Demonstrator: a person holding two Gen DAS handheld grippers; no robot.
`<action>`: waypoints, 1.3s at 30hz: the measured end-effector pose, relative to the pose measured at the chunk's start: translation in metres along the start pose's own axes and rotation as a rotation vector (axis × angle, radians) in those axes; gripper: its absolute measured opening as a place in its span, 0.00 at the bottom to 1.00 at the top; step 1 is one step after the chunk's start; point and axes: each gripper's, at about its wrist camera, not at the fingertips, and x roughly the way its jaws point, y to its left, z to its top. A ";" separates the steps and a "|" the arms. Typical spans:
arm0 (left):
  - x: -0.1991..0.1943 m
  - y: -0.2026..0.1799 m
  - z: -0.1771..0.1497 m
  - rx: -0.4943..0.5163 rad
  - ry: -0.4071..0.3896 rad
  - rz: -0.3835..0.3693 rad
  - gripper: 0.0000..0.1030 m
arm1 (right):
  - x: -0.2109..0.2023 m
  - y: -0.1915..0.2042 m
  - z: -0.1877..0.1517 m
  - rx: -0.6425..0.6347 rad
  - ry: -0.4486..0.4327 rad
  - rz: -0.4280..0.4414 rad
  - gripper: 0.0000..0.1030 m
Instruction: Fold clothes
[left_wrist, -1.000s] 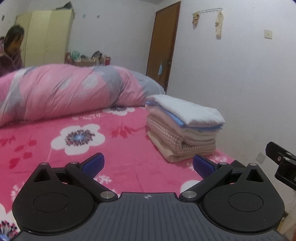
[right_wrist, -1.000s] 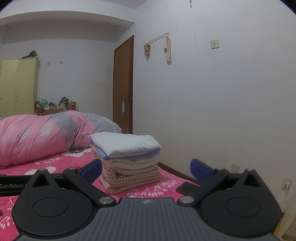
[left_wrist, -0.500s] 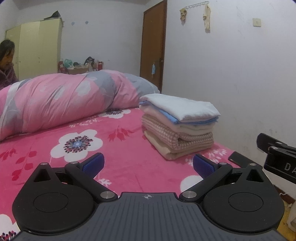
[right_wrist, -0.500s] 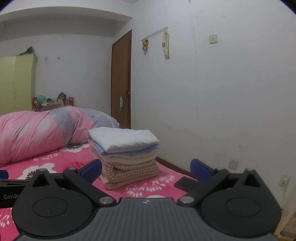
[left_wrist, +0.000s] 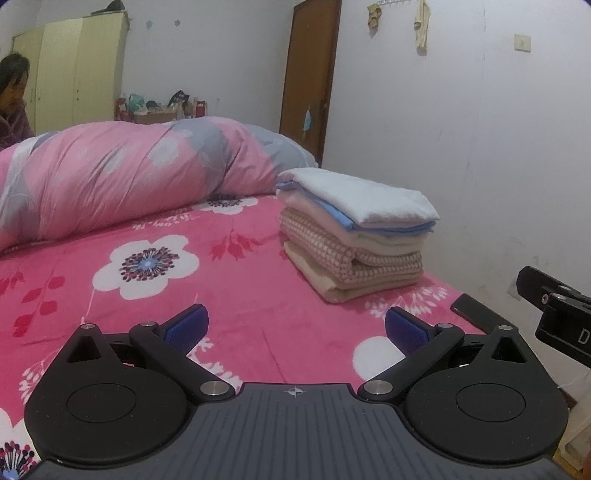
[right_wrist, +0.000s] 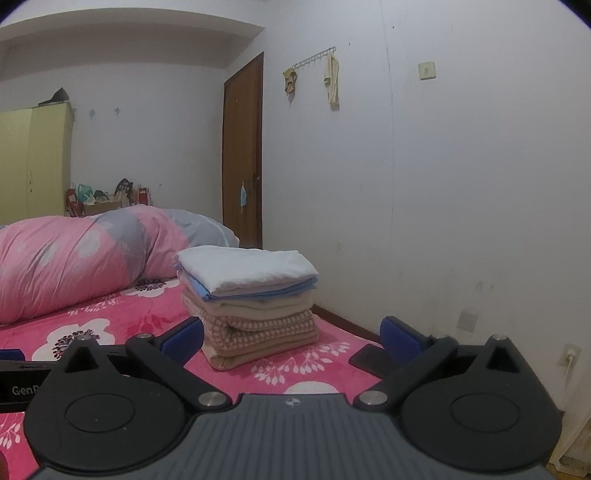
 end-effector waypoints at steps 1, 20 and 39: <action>0.000 0.000 0.000 0.000 0.000 0.001 1.00 | 0.000 0.000 0.000 0.000 0.001 0.000 1.00; -0.003 -0.004 -0.005 0.002 -0.010 0.006 1.00 | 0.000 -0.004 -0.010 -0.017 0.054 0.012 1.00; 0.001 -0.015 -0.007 0.020 -0.011 -0.015 1.00 | 0.003 -0.014 -0.006 -0.027 0.042 -0.026 1.00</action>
